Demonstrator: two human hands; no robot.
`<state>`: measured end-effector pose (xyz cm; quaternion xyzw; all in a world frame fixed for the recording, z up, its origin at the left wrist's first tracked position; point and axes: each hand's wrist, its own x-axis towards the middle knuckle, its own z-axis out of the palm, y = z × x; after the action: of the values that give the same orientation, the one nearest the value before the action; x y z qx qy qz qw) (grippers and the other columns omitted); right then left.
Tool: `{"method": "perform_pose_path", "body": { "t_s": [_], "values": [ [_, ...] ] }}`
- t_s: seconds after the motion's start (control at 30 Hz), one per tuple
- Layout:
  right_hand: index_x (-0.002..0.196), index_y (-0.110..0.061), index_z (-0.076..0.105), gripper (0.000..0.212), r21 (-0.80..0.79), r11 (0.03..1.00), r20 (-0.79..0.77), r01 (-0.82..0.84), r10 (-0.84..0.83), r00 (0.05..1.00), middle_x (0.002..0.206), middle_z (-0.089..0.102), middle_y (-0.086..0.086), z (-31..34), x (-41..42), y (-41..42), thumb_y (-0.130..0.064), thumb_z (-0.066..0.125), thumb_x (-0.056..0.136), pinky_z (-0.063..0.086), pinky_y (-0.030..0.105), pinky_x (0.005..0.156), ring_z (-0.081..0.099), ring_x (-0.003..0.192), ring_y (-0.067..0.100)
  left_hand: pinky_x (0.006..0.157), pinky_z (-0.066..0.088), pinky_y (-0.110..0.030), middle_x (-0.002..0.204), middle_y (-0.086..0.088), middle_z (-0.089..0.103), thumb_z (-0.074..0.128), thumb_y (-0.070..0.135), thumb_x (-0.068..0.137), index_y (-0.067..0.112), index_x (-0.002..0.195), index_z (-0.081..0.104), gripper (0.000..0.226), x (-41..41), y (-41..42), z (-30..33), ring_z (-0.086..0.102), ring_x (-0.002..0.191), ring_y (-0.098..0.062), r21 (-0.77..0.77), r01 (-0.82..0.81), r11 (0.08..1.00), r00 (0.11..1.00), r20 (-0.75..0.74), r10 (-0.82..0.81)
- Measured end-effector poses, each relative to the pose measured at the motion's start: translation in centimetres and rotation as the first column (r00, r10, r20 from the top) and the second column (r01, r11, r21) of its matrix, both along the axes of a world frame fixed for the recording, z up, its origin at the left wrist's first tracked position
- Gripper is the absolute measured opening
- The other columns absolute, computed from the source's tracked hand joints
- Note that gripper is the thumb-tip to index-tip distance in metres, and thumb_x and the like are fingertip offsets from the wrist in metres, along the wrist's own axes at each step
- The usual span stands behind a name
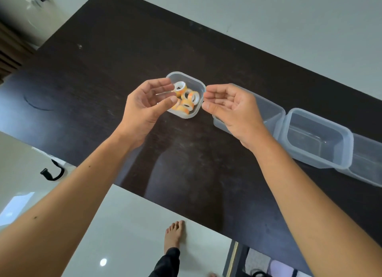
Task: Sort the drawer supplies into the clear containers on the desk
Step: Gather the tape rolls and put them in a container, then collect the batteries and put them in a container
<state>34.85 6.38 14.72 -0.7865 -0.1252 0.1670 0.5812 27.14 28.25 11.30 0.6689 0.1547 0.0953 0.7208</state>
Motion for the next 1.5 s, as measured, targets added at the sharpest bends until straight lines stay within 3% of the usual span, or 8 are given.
{"method": "perform_pose_path", "body": {
  "t_s": [0.17, 0.27, 0.43, 0.5, 0.87, 1.0, 1.27, 1.5],
  "values": [
    [0.120, -0.019, 0.073, 0.034, -0.009, 1.000, -0.001, 0.012, -0.012, 1.000, 0.114, 0.079, -0.002, 1.6, -3.3, -4.4, -0.014, 0.085, 0.089, 0.059, 0.023, 0.096, 0.076, 0.107, 0.010, 0.099, 0.058, -0.033, 0.114, -0.012, 0.073, 0.078, -0.001, 0.091, -0.004, 0.126, 0.064, 0.038, -2.7, -4.0, 0.6, 0.073, 0.105, -0.018, 0.022, -0.083, 0.996, 0.996, 0.034, 0.082],
    [0.123, -0.016, 0.073, 0.035, 0.004, 1.000, -0.026, 0.023, -0.023, 0.999, 0.114, 0.079, -0.002, 2.0, -5.8, -8.0, -0.015, 0.085, 0.089, 0.059, 0.023, 0.096, 0.076, 0.109, 0.010, 0.102, 0.058, -0.038, 0.112, -0.010, 0.075, 0.080, 0.003, 0.091, 0.000, 0.123, 0.066, 0.035, -5.0, -7.5, 1.2, 0.073, 0.106, -0.017, 0.005, -0.095, 0.996, 0.995, 0.034, 0.094],
    [0.123, -0.014, 0.073, 0.036, 0.025, 1.000, -0.074, 0.012, -0.010, 0.997, 0.111, 0.080, 0.002, 0.9, -10.7, -15.8, -0.011, 0.084, 0.089, 0.060, 0.030, 0.099, 0.076, 0.108, 0.015, 0.104, 0.057, -0.050, 0.113, -0.011, 0.075, 0.081, 0.012, 0.091, 0.012, 0.120, 0.070, 0.031, -10.1, -14.9, 1.6, 0.073, 0.109, -0.030, -0.002, 0.034, 0.999, 0.999, -0.006, -0.034],
    [0.123, -0.012, 0.073, 0.036, 0.055, 0.998, -0.095, 0.013, -0.008, 0.995, 0.111, 0.079, 0.005, 0.1, -13.1, -19.0, -0.007, 0.084, 0.089, 0.059, 0.031, 0.100, 0.076, 0.107, 0.017, 0.104, 0.057, -0.051, 0.112, -0.012, 0.076, 0.080, 0.009, 0.091, 0.008, 0.121, 0.070, 0.032, -12.6, -18.2, 1.0, 0.073, 0.108, -0.034, -0.021, 0.096, 0.995, 0.995, -0.033, -0.097],
    [0.123, -0.016, 0.074, 0.035, 0.042, 0.998, -0.305, -0.038, 0.049, 0.951, 0.111, 0.080, 0.004, -6.1, -25.7, -33.7, -0.011, 0.083, 0.090, 0.060, 0.034, 0.100, 0.076, 0.107, 0.017, 0.108, 0.055, -0.040, 0.122, -0.016, 0.077, 0.073, 0.006, 0.086, 0.000, 0.126, 0.066, 0.042, -24.3, -33.1, -5.4, 0.072, 0.119, -0.034, -0.281, 0.234, 0.931, 0.928, -0.222, -0.300],
    [0.123, -0.022, 0.073, 0.033, 0.014, 0.998, -0.367, -0.066, 0.066, 0.928, 0.112, 0.079, -0.002, -9.1, -29.0, -36.7, -0.017, 0.083, 0.091, 0.060, 0.031, 0.098, 0.076, 0.108, 0.014, 0.105, 0.055, -0.030, 0.124, -0.009, 0.077, 0.077, 0.010, 0.086, 0.005, 0.127, 0.068, 0.043, -26.6, -34.8, -8.5, 0.071, 0.122, -0.025, -0.216, 0.317, 0.924, 0.873, -0.313, -0.373],
    [0.114, -0.024, 0.076, 0.028, -0.098, 0.995, -0.437, -0.009, -0.035, 0.899, 0.110, 0.080, -0.006, -16.0, -32.3, -40.5, -0.012, 0.084, 0.090, 0.059, 0.027, 0.096, 0.076, 0.103, 0.008, 0.110, 0.052, -0.027, 0.123, 0.010, 0.074, 0.077, 0.018, 0.095, 0.031, 0.121, 0.071, 0.029, -27.2, -36.0, -13.5, 0.068, 0.119, -0.001, 0.069, 0.518, 0.853, 0.765, -0.484, -0.425],
    [0.107, -0.026, 0.079, 0.026, -0.210, 0.975, -0.439, -0.071, -0.029, 0.898, 0.107, 0.080, -0.011, -19.6, -33.8, -41.5, -0.012, 0.086, 0.087, 0.060, 0.031, 0.098, 0.075, 0.101, 0.003, 0.103, 0.057, -0.033, 0.124, 0.009, 0.067, 0.079, 0.024, 0.094, 0.047, 0.119, 0.069, 0.036, -26.7, -37.2, -15.5, 0.072, 0.107, -0.011, 0.138, 0.579, 0.804, 0.712, -0.566, -0.415]
  ]
}}
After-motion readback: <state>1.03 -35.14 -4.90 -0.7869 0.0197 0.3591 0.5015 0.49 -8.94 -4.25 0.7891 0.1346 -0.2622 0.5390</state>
